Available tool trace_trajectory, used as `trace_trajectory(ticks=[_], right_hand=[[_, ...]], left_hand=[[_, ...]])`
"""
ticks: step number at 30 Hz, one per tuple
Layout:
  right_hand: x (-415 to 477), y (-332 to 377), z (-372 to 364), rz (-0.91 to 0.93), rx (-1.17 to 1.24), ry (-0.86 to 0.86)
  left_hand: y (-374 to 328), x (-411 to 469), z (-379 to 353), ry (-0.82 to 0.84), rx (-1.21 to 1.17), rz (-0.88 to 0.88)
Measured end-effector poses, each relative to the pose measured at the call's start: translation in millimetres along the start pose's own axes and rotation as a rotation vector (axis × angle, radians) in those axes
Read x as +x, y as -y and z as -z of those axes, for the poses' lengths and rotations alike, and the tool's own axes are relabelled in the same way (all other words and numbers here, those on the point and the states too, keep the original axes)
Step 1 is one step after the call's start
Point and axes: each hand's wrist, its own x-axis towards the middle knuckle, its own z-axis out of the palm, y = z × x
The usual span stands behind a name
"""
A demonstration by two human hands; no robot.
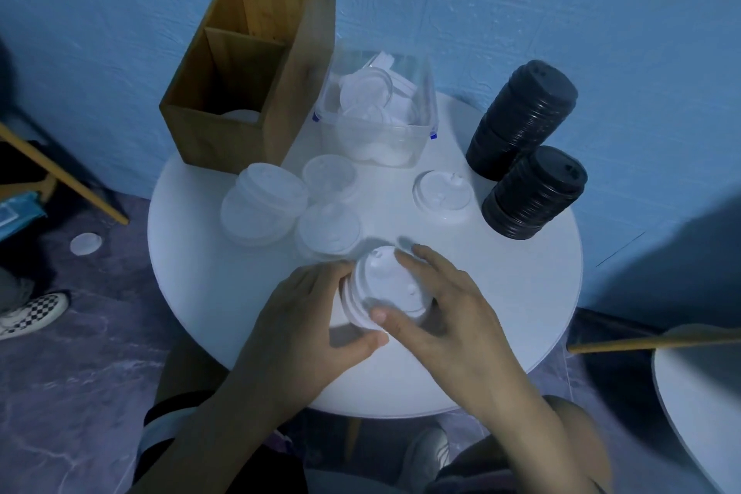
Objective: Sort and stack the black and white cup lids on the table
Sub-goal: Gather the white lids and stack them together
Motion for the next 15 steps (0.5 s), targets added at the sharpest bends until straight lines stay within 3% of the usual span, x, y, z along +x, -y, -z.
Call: trace_trajectory(ticks=[3,10,15], right_hand=[[-2,-6,6,0.025,0.01,0.04],[-2,-4,-8,-0.003,-0.095,-0.131],[-1,2,-9,-0.015,-0.144,-0.151]], left_hand=[[-3,0,2,-0.005,0.013,0.011],[0,3,-1,0.009,-0.033,0.082],[2,2,-1,0.024,-0.039,0.075]])
